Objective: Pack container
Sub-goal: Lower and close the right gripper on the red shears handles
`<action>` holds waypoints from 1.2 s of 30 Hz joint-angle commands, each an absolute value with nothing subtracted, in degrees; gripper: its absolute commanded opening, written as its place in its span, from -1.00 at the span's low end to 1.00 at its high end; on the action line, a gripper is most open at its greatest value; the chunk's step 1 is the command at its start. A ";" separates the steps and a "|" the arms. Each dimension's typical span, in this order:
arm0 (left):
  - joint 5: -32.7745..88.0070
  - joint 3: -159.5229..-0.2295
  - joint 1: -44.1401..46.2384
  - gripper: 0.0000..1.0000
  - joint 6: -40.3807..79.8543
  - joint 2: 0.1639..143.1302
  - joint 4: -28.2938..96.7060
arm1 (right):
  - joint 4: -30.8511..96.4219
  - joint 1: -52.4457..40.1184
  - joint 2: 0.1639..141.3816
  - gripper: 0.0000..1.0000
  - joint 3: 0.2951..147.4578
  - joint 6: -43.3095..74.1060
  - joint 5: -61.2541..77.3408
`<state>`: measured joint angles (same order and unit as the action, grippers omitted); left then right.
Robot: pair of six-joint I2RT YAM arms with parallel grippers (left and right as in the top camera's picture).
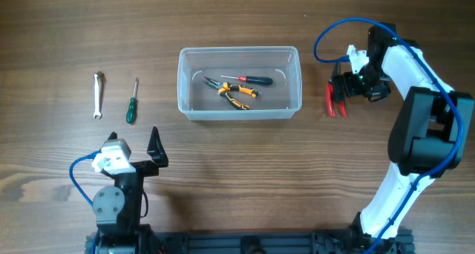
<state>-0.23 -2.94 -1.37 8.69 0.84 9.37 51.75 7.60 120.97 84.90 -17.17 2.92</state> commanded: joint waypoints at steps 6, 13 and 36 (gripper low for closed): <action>-0.95 -2.57 -1.02 1.00 7.75 0.38 9.15 | 51.44 7.90 123.76 0.73 84.62 -16.53 0.36; -0.95 -2.57 -0.99 1.00 7.75 0.38 9.15 | 52.16 7.90 123.79 0.76 84.62 -16.53 -0.45; -0.95 -2.57 -1.02 1.00 7.75 0.38 9.15 | 52.10 7.20 123.79 0.87 84.62 -17.96 -3.27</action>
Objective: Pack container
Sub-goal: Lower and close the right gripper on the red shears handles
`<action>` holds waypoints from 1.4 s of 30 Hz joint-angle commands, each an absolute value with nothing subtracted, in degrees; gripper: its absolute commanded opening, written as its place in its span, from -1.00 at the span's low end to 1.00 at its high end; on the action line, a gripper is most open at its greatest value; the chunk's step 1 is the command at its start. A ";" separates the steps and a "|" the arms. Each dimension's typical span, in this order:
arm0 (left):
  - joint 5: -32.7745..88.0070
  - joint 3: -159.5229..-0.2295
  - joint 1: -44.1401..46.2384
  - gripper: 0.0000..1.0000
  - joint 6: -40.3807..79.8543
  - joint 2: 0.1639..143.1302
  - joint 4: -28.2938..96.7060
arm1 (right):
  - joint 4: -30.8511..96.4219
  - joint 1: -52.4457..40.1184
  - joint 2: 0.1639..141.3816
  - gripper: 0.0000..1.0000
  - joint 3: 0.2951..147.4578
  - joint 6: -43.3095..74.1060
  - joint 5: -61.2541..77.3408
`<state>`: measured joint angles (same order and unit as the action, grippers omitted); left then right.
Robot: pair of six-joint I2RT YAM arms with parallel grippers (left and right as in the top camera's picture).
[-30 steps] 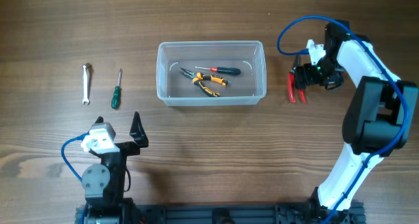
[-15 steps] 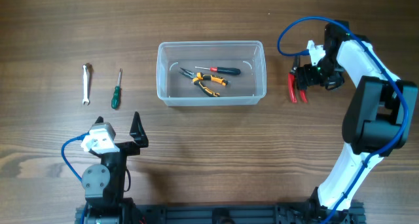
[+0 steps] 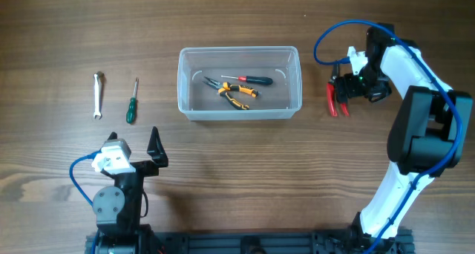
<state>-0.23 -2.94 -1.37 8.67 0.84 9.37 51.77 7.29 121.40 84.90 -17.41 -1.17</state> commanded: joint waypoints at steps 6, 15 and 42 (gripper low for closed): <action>-0.95 -2.57 -1.02 1.00 7.75 0.38 9.15 | 52.07 7.18 123.76 0.78 84.62 -17.87 -4.56; -0.95 -2.57 -1.02 1.00 7.75 0.38 9.15 | 51.81 7.18 123.79 0.19 84.62 -17.82 -4.49; -0.95 -2.57 -1.02 0.99 7.75 0.38 9.15 | 46.04 5.78 123.76 -0.69 84.62 -23.70 -2.55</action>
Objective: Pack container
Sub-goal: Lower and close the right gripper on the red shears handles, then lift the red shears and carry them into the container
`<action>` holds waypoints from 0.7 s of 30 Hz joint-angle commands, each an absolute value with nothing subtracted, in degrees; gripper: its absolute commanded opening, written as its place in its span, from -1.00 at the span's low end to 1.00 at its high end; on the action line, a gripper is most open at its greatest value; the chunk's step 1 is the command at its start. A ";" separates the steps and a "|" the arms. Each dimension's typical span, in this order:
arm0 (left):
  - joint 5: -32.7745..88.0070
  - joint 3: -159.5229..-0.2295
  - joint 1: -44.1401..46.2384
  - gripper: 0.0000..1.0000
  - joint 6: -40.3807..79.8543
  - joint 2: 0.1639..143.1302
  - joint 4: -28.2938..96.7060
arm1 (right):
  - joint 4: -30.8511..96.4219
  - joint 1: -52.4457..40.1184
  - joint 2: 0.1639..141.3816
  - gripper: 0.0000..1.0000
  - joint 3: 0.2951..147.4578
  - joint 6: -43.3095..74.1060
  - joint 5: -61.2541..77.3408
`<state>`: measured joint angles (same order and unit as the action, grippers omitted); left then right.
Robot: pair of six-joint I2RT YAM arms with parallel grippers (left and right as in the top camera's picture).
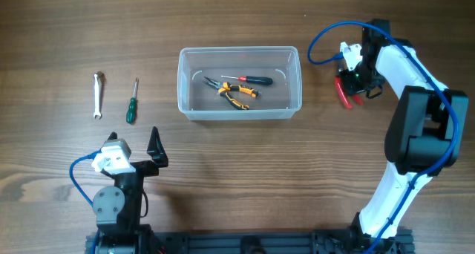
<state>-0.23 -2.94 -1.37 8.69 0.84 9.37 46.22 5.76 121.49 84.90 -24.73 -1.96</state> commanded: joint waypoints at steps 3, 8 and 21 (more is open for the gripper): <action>-0.95 -2.57 -1.02 0.99 7.75 0.38 9.15 | 46.04 5.78 123.76 -0.70 84.64 -22.28 -2.57; -0.95 -2.57 -0.99 0.99 7.75 0.38 9.15 | 46.19 5.78 123.76 -0.90 85.41 -19.33 -2.57; -0.95 -2.57 -1.02 0.99 7.75 0.38 9.15 | 56.73 5.63 123.68 -0.92 100.36 -16.71 2.94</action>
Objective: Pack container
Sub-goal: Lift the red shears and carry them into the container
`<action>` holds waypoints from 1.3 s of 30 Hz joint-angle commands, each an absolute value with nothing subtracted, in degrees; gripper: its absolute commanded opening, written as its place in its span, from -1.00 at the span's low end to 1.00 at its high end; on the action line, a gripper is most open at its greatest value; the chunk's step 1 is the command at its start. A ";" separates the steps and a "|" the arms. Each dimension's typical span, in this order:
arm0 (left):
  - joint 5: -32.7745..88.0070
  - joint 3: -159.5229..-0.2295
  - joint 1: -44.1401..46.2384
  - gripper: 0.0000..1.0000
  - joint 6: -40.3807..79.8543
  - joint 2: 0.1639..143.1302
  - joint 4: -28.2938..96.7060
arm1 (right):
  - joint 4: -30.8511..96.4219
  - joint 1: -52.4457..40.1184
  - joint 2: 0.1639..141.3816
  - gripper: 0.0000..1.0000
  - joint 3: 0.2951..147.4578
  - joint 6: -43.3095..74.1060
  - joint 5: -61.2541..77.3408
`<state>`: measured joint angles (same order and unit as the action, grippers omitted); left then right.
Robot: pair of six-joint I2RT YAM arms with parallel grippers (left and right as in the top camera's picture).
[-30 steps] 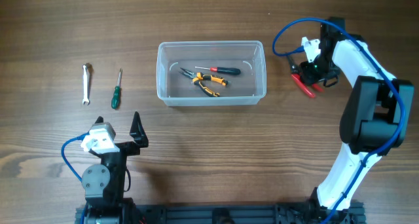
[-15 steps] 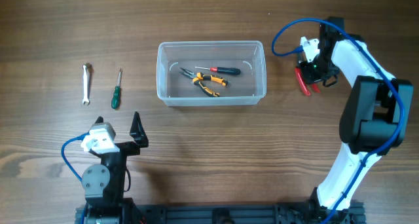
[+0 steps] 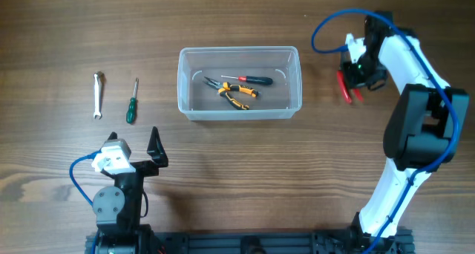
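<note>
A clear plastic container (image 3: 239, 105) stands in the middle of the table. It holds orange-handled pliers (image 3: 238, 95) and a red-and-black screwdriver (image 3: 254, 80). To its right, my right gripper (image 3: 353, 77) is shut on red-handled pliers (image 3: 345, 88), whose handles hang out toward the lower left. A silver wrench (image 3: 97, 95) and a green-handled screwdriver (image 3: 132, 102) lie on the table left of the container. My left gripper (image 3: 135, 144) rests open near the front left, holding nothing.
The right arm's white links and blue cable (image 3: 330, 27) arch over the right side of the table. The left arm's base (image 3: 115, 202) sits at the front edge. Bare wooden table (image 3: 245, 172) lies between the container and the front.
The right gripper with the red pliers has shifted slightly to the right and toward the far edge. The pliers now hang more steeply. The left arm and the other tools have not moved.
At first the right gripper was low over the red pliers lying right of the container. It stayed there at the second moment. By the third it had the pliers in its grasp, farther back on the table, and it holds them there now.
</note>
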<state>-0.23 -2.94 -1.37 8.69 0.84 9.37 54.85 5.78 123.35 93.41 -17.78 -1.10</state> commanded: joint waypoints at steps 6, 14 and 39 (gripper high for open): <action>-0.95 -2.57 -1.02 1.00 7.75 0.38 9.15 | 66.26 2.94 122.78 -0.92 116.44 -22.85 5.69; -0.95 -2.57 -1.02 0.99 7.75 0.38 9.15 | 70.35 -10.04 115.96 -0.92 126.19 -33.98 6.04; -0.95 -2.57 -1.02 1.00 7.75 0.38 9.15 | 62.15 -31.16 115.83 -0.92 108.92 -38.83 6.52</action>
